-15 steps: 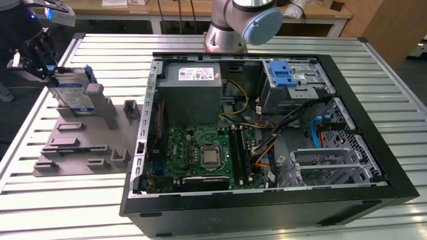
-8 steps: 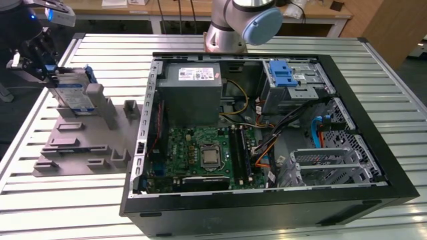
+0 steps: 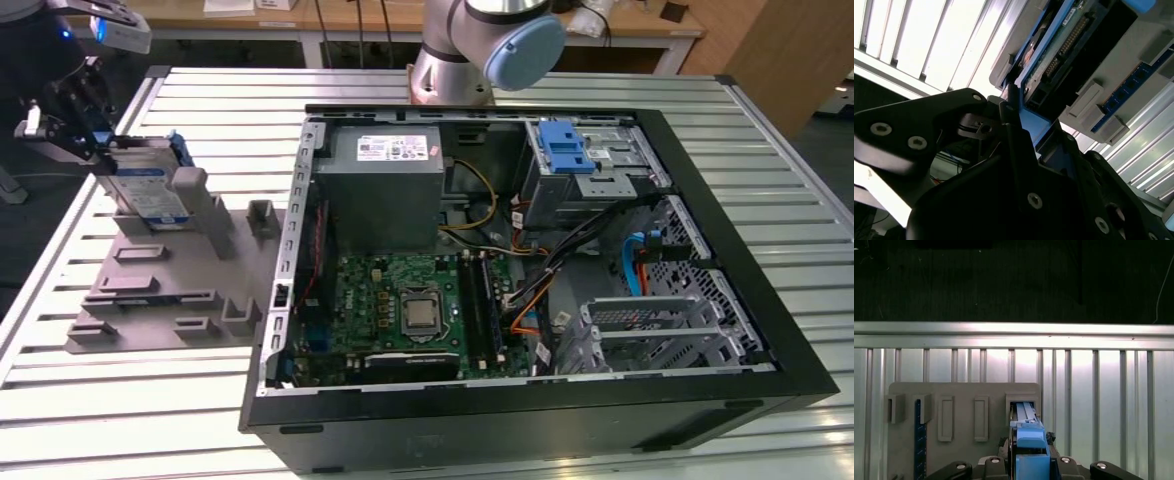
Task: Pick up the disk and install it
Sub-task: 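Pick up the disk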
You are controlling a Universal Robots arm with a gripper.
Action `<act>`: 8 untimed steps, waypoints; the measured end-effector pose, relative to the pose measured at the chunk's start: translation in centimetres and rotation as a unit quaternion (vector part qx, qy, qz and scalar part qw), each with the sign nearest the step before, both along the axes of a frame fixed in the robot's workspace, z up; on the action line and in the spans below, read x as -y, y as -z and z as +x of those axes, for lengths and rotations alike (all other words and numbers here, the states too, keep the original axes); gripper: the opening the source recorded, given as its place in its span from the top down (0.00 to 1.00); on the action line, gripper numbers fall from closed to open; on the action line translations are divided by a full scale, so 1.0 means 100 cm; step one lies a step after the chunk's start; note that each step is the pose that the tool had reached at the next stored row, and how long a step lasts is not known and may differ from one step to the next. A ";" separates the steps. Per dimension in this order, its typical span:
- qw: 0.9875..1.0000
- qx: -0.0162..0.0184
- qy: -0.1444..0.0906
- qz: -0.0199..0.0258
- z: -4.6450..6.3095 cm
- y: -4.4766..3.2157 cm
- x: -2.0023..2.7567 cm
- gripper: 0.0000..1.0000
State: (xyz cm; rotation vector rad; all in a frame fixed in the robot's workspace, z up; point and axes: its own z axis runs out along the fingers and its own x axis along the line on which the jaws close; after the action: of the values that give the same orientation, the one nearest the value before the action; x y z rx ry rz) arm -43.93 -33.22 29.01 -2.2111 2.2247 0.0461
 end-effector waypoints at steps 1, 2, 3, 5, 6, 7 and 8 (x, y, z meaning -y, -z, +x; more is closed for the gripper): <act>1.000 0.000 0.000 0.000 0.000 0.0001 0.0000 0.64; 1.000 0.000 0.000 0.000 0.000 0.0001 0.0000 0.64; 1.000 0.000 0.000 0.000 0.000 0.0001 0.0000 0.64; 1.000 0.000 0.000 0.000 0.000 0.0003 0.0000 0.64; 1.000 0.000 0.000 0.000 0.000 0.0003 0.0000 0.64; 1.000 0.000 0.000 0.000 0.000 0.0004 0.0000 0.64; 1.000 0.000 0.000 0.000 0.000 0.0004 0.0000 0.64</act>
State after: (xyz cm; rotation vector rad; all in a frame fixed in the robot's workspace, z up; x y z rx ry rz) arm -43.92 -33.22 28.98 -2.2112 2.2246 0.0461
